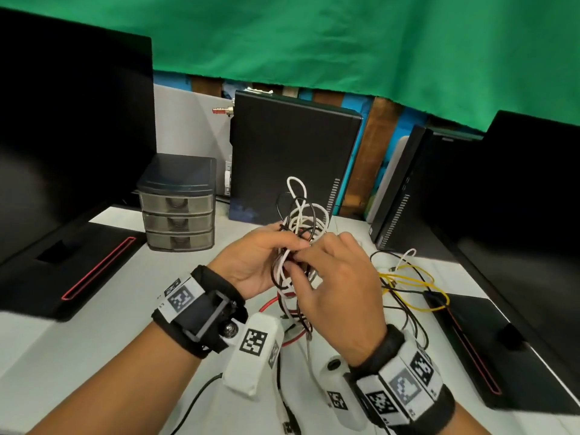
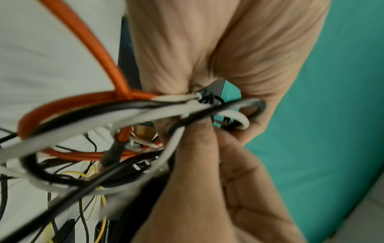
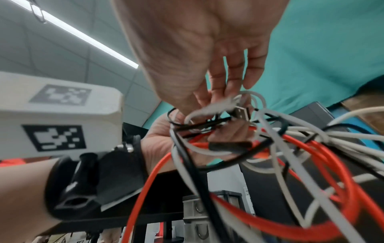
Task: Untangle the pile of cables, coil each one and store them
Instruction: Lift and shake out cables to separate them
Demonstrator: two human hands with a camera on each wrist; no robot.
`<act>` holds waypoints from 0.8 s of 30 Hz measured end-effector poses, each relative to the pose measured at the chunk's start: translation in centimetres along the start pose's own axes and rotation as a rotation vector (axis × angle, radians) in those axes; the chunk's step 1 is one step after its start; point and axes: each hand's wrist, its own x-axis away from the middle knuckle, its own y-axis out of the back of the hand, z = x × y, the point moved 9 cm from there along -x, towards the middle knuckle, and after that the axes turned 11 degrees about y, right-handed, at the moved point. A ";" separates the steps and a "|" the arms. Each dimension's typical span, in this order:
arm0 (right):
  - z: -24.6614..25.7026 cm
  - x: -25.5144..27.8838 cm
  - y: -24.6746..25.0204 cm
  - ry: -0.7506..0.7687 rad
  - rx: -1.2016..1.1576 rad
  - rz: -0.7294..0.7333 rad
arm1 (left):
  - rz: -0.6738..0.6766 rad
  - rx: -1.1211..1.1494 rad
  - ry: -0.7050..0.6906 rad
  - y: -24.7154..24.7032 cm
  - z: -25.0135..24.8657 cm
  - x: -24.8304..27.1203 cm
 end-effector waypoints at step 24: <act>-4.3 -3.9 5.8 0.152 0.077 -0.092 | -0.305 -0.202 -0.103 1.9 -1.1 -0.2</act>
